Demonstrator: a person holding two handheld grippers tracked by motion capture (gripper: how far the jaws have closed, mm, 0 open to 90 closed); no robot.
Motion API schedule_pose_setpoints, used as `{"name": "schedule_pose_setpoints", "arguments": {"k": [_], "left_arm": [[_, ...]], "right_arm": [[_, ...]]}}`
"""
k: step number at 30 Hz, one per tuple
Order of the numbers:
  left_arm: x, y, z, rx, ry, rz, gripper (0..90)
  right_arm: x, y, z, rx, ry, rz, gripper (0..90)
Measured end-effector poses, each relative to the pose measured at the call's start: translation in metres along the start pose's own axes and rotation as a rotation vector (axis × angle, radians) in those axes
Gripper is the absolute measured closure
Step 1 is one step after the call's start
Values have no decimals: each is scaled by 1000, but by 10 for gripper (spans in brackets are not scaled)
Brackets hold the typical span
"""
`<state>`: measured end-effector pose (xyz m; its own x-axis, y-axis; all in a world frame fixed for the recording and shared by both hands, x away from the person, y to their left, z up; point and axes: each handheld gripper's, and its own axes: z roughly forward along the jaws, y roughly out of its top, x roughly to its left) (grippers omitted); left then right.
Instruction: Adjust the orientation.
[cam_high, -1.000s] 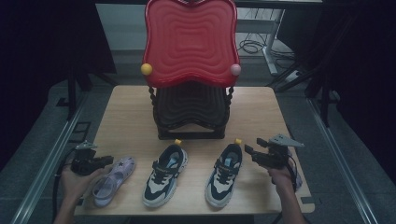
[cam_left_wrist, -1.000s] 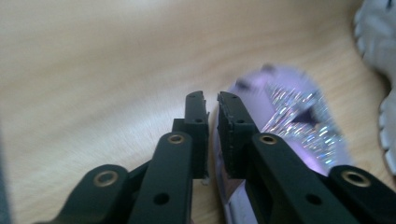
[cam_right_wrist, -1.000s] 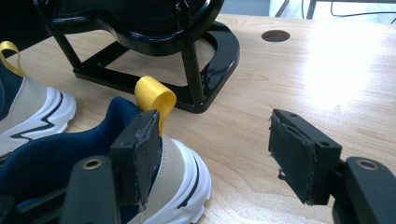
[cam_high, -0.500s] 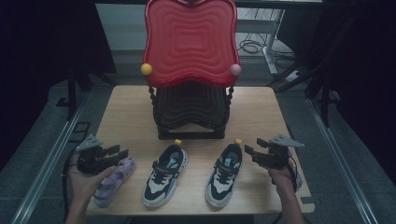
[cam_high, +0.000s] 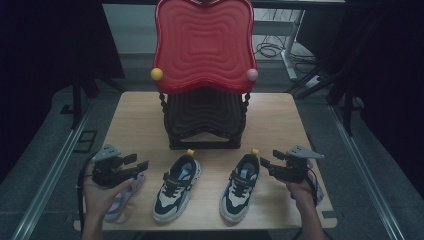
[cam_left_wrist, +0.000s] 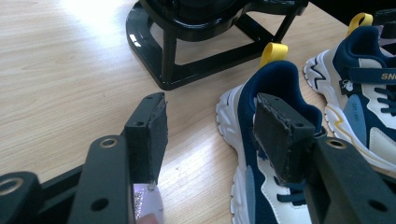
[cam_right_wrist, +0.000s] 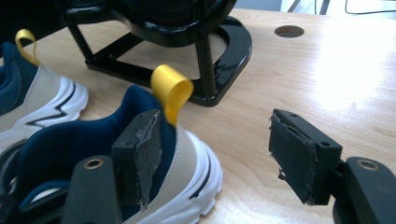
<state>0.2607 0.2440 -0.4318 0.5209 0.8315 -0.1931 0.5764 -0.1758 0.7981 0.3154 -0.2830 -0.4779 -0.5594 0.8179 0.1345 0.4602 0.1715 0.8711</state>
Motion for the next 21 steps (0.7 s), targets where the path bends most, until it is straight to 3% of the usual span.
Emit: {"name": "schedule_pose_setpoints", "arguments": {"k": [2, 5, 9, 12, 18, 21], "left_arm": [[2, -4, 2, 1, -9, -8, 447], [2, -8, 6, 23, -18, -4, 441], [-1, -8, 4, 20, -12, 3, 439], [-5, -8, 1, 27, -1, 16, 437], [-11, -9, 3, 35, -1, 33, 429], [-14, -8, 7, 42, -11, 40, 429]], "right_arm": [[4, 0, -4, 3, 1, -9, 348], [12, -8, -22, 0, -25, -76, 355], [12, -14, -35, -3, -55, -79, 393], [8, -19, -46, 28, -82, -81, 440], [-3, -24, -61, 48, -63, -75, 505], [-5, -24, -67, 48, -37, -78, 616]]}}
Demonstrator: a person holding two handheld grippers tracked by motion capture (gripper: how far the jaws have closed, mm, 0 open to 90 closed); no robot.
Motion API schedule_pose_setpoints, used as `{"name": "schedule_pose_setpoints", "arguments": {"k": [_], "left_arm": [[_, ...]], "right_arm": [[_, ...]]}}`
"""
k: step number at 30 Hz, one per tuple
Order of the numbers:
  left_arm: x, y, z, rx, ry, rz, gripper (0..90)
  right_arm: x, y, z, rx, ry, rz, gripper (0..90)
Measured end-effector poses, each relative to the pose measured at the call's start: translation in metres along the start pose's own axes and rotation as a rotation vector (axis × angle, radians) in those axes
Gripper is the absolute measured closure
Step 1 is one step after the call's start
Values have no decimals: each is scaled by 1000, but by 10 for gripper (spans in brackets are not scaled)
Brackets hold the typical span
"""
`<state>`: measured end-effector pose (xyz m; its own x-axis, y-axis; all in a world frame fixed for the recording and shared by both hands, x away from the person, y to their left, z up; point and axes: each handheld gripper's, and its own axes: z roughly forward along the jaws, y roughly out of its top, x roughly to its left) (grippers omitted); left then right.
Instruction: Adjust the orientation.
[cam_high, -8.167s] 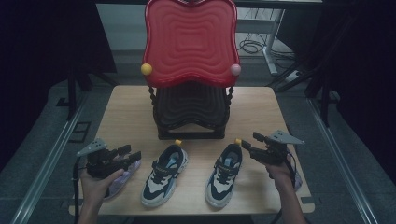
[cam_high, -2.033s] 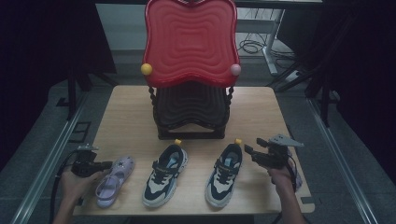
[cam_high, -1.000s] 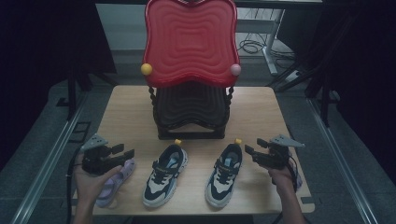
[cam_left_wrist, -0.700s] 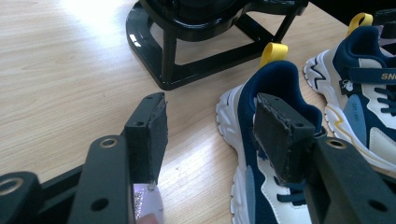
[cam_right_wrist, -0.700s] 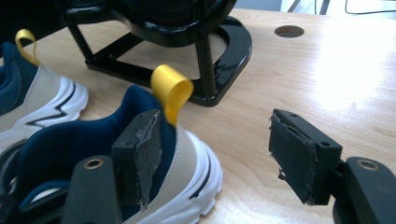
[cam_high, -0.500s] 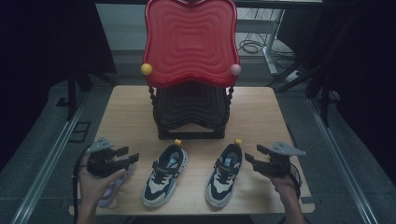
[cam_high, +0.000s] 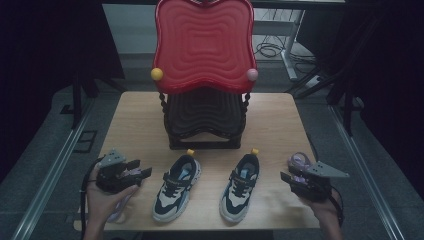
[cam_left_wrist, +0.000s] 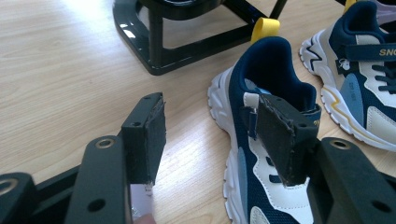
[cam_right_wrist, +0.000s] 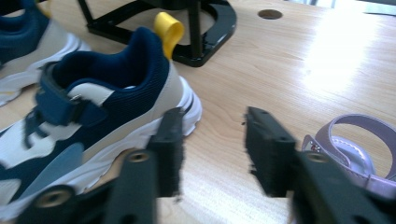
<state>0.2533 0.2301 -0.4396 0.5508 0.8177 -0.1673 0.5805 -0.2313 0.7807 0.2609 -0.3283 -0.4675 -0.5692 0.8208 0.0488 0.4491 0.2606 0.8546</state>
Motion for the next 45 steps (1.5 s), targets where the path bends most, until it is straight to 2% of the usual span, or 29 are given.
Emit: {"name": "schedule_pose_setpoints", "arguments": {"k": [3, 4, 5, 6, 7, 8, 9, 12, 13, 14, 15, 16, 19, 20, 24, 31, 32, 38, 45], "left_arm": [[-4, 0, 2, 12, -11, 13, 429], [-4, -1, 3, 15, -12, 14, 429], [-4, -1, 3, 15, -12, 14, 428], [-4, -1, 4, 21, -9, 14, 428], [-4, -2, 5, 25, -7, 14, 428], [-4, -2, 5, 26, -5, 8, 428], [-4, -2, 5, 27, -9, 2, 428], [-4, -1, 5, -1, -103, -17, 429], [-6, 0, 4, -6, -106, -5, 429], [-8, 0, 4, -3, -94, 4, 429], [-8, 1, 4, -5, -92, 5, 429], [-8, 1, 4, -5, -92, 5, 429], [-6, 0, 5, -1, -70, 1, 430], [-6, 0, 5, -2, -64, 2, 430], [-4, 0, 0, -26, -56, -6, 434], [-3, 0, 1, -20, -41, -6, 433], [-3, 0, 1, -21, -44, -4, 434], [-1, 0, 1, -15, -41, -10, 433], [0, -1, 3, 2, -50, -7, 430]], "right_arm": [[-3, 1, -5, 9, 22, -11, 706], [-7, 2, -7, 15, 26, -18, 767], [-7, 2, -7, 15, 26, -18, 767], [-8, 1, -7, 17, 24, -22, 799], [-12, 1, -9, 26, 17, -22, 867], [-16, 0, -10, 28, 14, -20, 889], [-16, 0, -10, 28, 14, -20, 889], [-29, -4, -19, 38, -8, -12, 896], [-35, -5, -24, 32, -23, -4, 896], [-49, -9, -35, 18, -60, 29, 896], [-55, -12, -40, 14, -71, 40, 897], [-55, -12, -40, 14, -71, 40, 897], [-69, -21, -47, 26, -108, 64, 897], [-76, -29, -49, 58, -133, 64, 897], [-86, -41, -49, 83, -138, 81, 897], [-85, -54, -42, 136, -134, 82, 897], [-84, -56, -41, 140, -138, 71, 897], [-85, -60, -47, 143, -153, 87, 897], [-83, -64, -47, 171, -150, 79, 897]]}}
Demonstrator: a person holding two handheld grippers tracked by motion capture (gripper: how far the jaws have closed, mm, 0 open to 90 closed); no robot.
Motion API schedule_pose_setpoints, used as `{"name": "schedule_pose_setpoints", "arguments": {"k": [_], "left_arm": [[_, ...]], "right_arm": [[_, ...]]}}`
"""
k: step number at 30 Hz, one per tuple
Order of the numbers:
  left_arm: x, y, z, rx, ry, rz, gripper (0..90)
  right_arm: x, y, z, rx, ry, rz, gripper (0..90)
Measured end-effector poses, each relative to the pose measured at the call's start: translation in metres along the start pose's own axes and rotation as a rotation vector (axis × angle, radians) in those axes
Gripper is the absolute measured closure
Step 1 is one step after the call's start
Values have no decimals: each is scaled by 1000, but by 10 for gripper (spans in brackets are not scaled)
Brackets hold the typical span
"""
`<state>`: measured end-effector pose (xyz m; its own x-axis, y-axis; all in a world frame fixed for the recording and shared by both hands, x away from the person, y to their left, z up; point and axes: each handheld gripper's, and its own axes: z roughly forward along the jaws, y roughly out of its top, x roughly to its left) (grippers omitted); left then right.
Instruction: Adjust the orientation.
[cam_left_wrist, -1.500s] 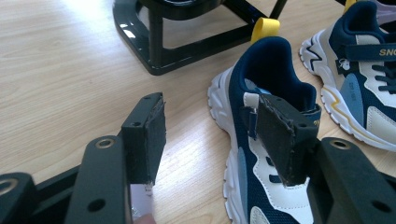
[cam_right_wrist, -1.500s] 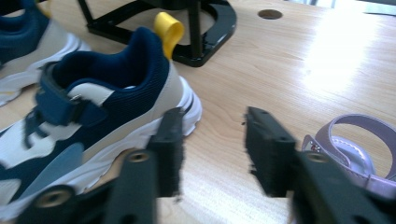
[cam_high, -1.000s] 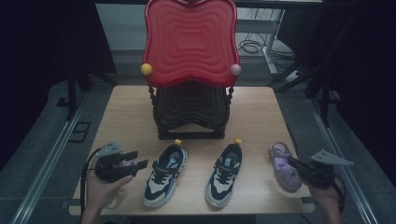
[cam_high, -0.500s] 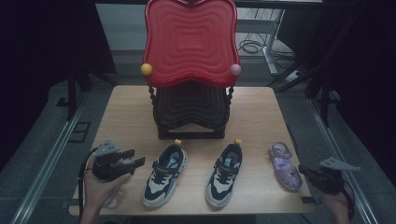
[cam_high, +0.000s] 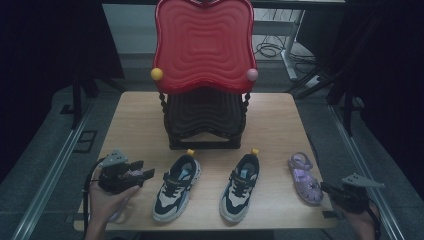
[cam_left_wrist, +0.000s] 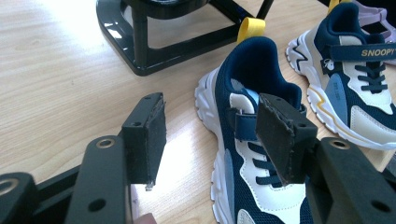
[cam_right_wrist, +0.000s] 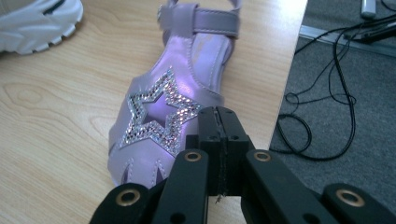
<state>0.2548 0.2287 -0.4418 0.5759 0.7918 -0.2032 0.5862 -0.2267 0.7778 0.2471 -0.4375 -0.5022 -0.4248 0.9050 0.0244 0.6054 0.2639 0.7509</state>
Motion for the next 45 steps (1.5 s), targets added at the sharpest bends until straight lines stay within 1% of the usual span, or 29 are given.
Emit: {"name": "schedule_pose_setpoints", "arguments": {"k": [3, 9, 11, 15, 21, 24, 27, 29, 31, 32, 35, 37, 39, 40, 43, 45], "left_arm": [[-1, 0, 1, 1, -6, 6, 428], [1, 0, -2, -1, -8, 6, 425], [1, 0, -2, -1, -6, 4, 424], [2, 0, -1, 8, -11, 5, 423], [3, -1, 0, 18, -14, 4, 421], [3, -1, 0, 19, -14, 2, 420], [3, -1, 0, 19, -14, 0, 420], [4, -1, 0, 20, -14, 0, 416], [4, -1, 0, 21, -15, 2, 415], [4, -1, 0, 21, -16, 1, 413], [5, -2, 0, 25, -15, 0, 413], [5, -2, 0, 25, -13, -4, 413], [5, -2, 0, 24, -12, -4, 413], [5, -2, 0, 25, -12, -4, 413], [5, -2, 2, 28, -15, -3, 413], [5, -2, 2, 33, -16, -1, 413]], "right_arm": [[3, 0, -1, 3, 20, -3, 897], [15, 5, 3, 18, 49, -40, 897], [19, 8, 3, 28, 43, -49, 897], [22, 9, 4, 34, 42, -58, 897], [27, 12, 5, 51, 60, -63, 897], [30, 13, 6, 55, 77, -63, 897], [36, 17, 8, 64, 93, -82, 897], [43, 20, 12, 64, 109, -94, 897], [44, 20, 13, 64, 114, -92, 897], [48, 22, 17, 60, 128, -88, 897], [52, 23, 20, 63, 137, -85, 897], [57, 25, 24, 75, 124, -99, 897], [65, 28, 29, 90, 97, -120, 897], [65, 28, 29, 90, 97, -120, 897], [72, 32, 33, 95, 57, -135, 897], [75, 33, 35, 96, 42, -142, 896]]}}
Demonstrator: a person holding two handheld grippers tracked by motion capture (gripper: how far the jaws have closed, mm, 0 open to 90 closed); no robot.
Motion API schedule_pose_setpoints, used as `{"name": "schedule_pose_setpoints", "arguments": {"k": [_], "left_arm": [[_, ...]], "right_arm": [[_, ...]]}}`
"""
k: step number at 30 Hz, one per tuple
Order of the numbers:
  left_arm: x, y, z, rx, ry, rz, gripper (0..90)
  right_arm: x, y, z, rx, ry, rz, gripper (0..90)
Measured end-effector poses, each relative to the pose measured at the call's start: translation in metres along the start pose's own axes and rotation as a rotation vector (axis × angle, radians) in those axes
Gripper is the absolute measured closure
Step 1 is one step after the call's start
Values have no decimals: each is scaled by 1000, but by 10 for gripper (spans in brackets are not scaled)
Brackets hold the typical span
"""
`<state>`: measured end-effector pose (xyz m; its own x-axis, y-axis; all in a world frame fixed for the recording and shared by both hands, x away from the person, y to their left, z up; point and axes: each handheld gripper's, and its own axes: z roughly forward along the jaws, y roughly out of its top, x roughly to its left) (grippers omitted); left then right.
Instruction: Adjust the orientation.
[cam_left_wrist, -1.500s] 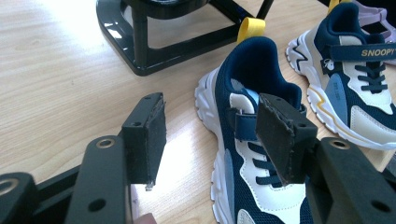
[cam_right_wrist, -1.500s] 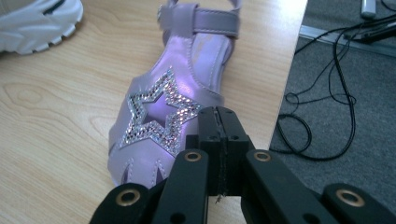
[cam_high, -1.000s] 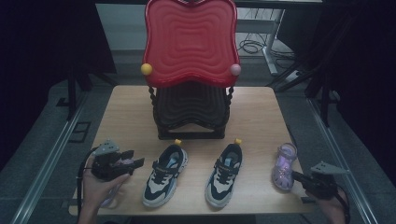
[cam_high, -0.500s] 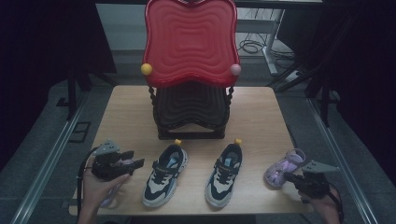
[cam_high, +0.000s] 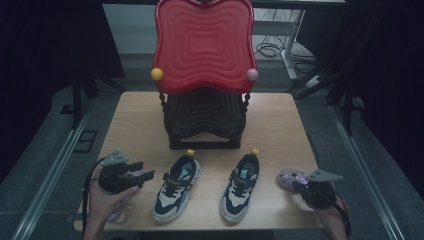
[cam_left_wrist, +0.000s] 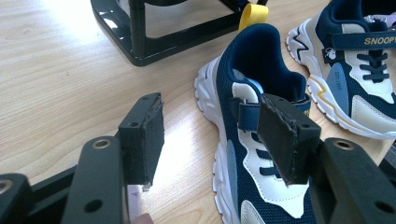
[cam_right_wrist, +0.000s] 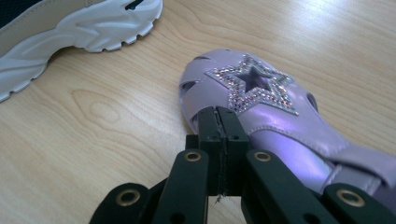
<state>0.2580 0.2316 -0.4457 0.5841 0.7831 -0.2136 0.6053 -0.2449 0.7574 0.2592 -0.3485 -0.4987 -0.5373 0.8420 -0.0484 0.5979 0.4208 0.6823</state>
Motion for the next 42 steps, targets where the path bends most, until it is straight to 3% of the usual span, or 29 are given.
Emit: {"name": "schedule_pose_setpoints", "arguments": {"k": [18, 23, 38, 42], "left_arm": [[0, 0, 2, 9, 2, -1, 412], [1, -1, 1, 8, 3, 0, 412], [4, -2, -8, -6, 19, -6, 413], [7, -3, -10, -9, 28, -18, 413]], "right_arm": [[14, 20, 21, 17, -116, -19, 896], [15, 21, 21, 6, -83, -7, 880], [1, 22, -21, -159, 10, 49, 847], [0, 22, -21, -167, 20, 44, 846]]}}
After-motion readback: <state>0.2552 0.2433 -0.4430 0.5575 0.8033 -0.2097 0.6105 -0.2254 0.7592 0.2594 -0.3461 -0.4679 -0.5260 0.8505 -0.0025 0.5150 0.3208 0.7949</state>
